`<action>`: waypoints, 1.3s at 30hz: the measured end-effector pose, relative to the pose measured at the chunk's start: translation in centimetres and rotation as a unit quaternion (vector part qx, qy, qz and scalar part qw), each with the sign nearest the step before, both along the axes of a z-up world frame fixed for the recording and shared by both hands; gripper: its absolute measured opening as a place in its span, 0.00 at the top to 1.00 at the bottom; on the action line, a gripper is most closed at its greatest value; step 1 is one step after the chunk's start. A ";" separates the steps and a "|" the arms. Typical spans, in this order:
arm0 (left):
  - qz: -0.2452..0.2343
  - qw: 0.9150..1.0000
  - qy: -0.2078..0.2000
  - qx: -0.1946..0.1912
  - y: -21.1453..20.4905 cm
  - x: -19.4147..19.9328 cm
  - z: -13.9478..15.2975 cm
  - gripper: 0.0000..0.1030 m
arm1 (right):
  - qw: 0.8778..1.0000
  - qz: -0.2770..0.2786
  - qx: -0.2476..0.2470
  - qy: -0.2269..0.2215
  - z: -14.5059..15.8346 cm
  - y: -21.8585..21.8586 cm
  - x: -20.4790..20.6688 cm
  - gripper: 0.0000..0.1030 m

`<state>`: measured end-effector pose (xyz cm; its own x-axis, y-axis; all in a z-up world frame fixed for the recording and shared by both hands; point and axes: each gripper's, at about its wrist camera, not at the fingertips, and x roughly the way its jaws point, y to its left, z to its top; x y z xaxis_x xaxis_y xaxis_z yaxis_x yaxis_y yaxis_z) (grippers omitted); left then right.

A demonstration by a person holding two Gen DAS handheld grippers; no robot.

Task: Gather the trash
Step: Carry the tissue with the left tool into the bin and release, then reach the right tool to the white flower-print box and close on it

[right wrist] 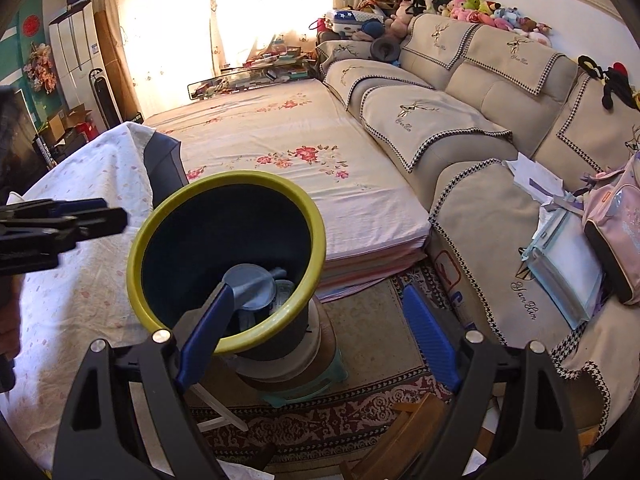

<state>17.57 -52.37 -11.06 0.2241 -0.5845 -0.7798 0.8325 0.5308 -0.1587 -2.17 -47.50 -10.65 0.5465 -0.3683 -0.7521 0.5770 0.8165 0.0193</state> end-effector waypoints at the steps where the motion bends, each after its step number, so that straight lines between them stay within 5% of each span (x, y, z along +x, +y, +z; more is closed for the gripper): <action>1: 0.002 1.000 -0.006 -0.010 1.5 -0.5 0.8 0.36 | 1.000 0.003 0.000 0.002 0.0 0.2 0.2 0.20; 9: 0.055 0.995 -0.031 -0.080 16.3 -4.2 6.9 0.20 | 0.999 0.048 0.004 -0.006 0.3 3.7 2.2 0.20; 14: 0.132 0.984 -0.072 -0.090 27.1 -6.3 8.6 0.11 | 0.994 0.108 0.009 -0.009 0.6 7.8 4.9 0.20; 25: 0.334 0.933 -0.101 -0.089 47.3 -8.7 7.7 0.08 | 0.964 0.265 0.031 -0.019 2.5 20.0 13.5 0.20; 31: 0.368 0.920 -0.100 -0.087 51.2 -8.8 6.7 0.08 | 0.939 0.342 0.031 -0.025 3.7 27.1 15.3 0.20; 39: 0.366 0.921 -0.102 -0.087 50.4 -9.0 6.5 0.08 | 0.902 0.430 0.028 -0.002 3.2 33.4 13.1 0.17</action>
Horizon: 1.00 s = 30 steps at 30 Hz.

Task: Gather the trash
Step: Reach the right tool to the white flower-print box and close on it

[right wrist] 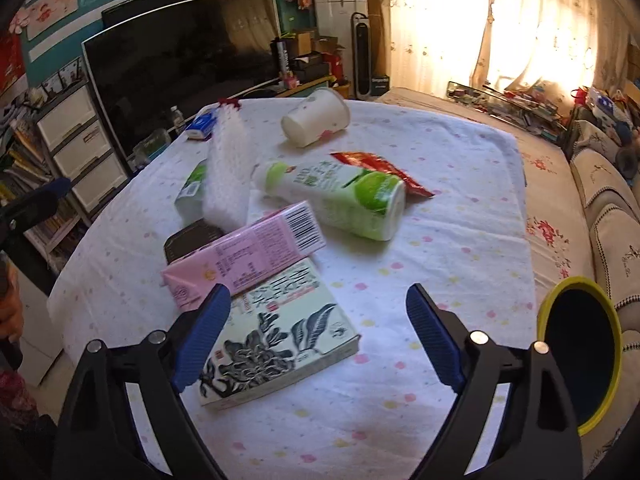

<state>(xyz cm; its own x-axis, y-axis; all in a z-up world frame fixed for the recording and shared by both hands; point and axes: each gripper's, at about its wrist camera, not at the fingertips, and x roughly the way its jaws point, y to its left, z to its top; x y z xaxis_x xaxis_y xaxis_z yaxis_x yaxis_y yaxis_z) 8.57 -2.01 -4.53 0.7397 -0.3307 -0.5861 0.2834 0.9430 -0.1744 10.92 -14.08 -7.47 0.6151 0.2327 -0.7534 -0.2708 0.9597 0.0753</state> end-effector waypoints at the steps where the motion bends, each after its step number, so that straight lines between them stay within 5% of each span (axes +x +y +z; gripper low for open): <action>1: 0.001 1.000 0.002 -0.001 0.0 0.1 -0.1 0.08 | 1.000 0.005 0.001 0.002 -0.2 0.5 -0.5 0.17; 13: -0.009 1.000 0.000 0.004 -1.2 -0.1 -0.1 0.08 | 0.998 0.022 -0.058 -0.007 -2.6 5.0 -3.8 0.14; 18: -0.008 1.000 0.005 -0.003 -1.2 -0.1 -0.3 0.08 | 0.998 -0.004 -0.064 0.010 -3.4 1.7 -3.9 0.12; 26: -0.010 1.000 0.008 -0.004 -1.4 0.1 -0.8 0.08 | 0.988 -0.140 -0.072 0.001 -3.1 -6.5 -2.4 0.11; 30: -0.012 1.000 0.009 -0.001 -1.8 0.2 -0.9 0.08 | 0.994 -0.109 -0.028 -0.011 -2.5 -5.2 -3.1 0.11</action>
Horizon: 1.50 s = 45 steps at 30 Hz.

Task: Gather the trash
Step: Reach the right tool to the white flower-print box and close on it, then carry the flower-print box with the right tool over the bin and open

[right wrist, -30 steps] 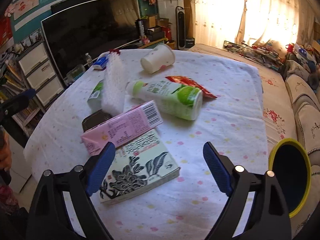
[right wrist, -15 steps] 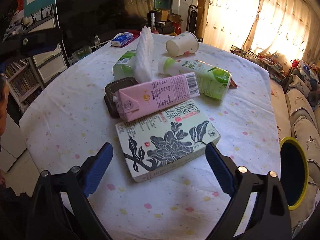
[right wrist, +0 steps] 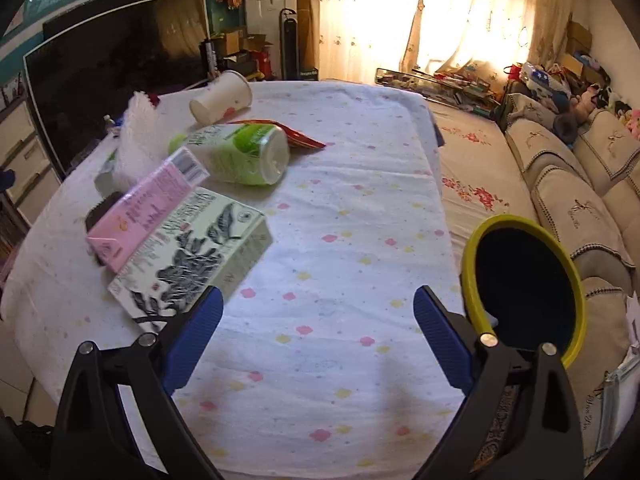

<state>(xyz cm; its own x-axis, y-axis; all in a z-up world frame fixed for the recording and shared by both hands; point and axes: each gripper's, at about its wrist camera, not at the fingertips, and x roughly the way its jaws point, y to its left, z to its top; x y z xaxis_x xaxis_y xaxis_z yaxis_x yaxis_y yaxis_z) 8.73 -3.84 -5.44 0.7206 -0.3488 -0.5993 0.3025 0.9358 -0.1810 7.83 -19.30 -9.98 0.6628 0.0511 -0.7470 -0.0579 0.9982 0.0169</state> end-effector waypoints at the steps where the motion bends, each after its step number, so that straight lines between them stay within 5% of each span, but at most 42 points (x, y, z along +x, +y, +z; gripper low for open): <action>1: -0.001 1.000 0.000 -0.001 -0.1 0.0 0.1 0.08 | 1.000 0.013 0.005 0.000 -0.1 0.9 -0.1 0.11; 13: -0.003 1.000 0.004 -0.003 0.0 0.0 -0.2 0.08 | 0.999 0.023 -0.029 -0.003 -2.5 9.2 0.7 0.06; 25: -0.002 1.000 0.015 -0.008 0.2 0.5 -1.0 0.08 | 0.998 -0.058 -0.018 0.009 -2.8 1.2 1.6 0.06; 28: -0.008 1.000 0.019 -0.005 -0.4 0.6 -1.3 0.08 | 0.999 -0.031 0.007 0.006 -2.4 0.7 2.0 0.07; 39: -0.025 1.000 0.014 0.004 -1.8 0.3 -0.8 0.08 | 0.999 0.007 -0.023 0.038 -3.0 2.1 6.5 0.07; 45: -0.026 0.999 0.019 0.003 -1.9 0.6 -1.1 0.08 | 0.998 0.015 -0.014 0.059 -3.7 2.3 7.6 0.25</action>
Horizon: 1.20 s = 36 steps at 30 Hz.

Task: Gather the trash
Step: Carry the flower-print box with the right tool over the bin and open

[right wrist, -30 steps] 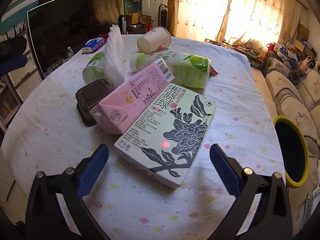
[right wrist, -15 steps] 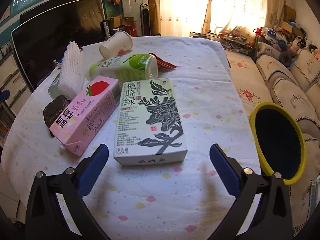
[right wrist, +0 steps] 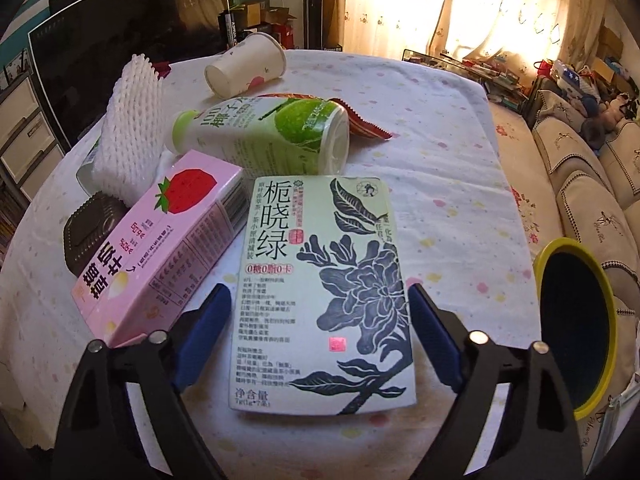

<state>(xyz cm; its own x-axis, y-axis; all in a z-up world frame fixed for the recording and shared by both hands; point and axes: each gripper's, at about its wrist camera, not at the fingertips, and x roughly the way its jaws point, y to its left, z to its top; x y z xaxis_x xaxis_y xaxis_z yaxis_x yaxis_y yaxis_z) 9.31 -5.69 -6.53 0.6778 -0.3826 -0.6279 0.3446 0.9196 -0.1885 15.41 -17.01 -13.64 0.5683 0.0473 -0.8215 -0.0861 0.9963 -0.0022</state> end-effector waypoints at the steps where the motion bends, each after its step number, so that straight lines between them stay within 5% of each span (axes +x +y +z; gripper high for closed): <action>1: -0.001 1.000 0.001 0.000 0.0 0.1 -0.1 0.08 | 1.000 0.000 -0.003 0.001 -0.1 0.0 0.1 0.30; 17: -0.016 1.000 0.003 0.006 -1.2 0.4 -0.3 0.08 | 0.999 -0.015 0.033 -0.026 2.5 -3.9 -3.6 0.34; 25: -0.036 0.999 0.003 0.013 -2.7 0.3 -0.4 0.08 | 0.988 -0.147 0.023 -0.046 3.6 -14.0 -4.2 0.34; 36: -0.059 0.998 0.009 0.029 -5.3 0.8 -0.7 0.08 | 0.961 -0.274 -0.005 0.024 -2.5 -24.9 -3.2 0.34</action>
<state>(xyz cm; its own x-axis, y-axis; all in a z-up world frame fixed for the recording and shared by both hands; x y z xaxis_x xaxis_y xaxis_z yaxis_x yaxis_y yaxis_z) 10.13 -10.97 -7.22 0.6186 -0.4211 -0.6633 0.4475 0.8828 -0.1431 12.20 -41.95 -16.10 0.4673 -0.2566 -0.8460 0.4524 0.8916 -0.0205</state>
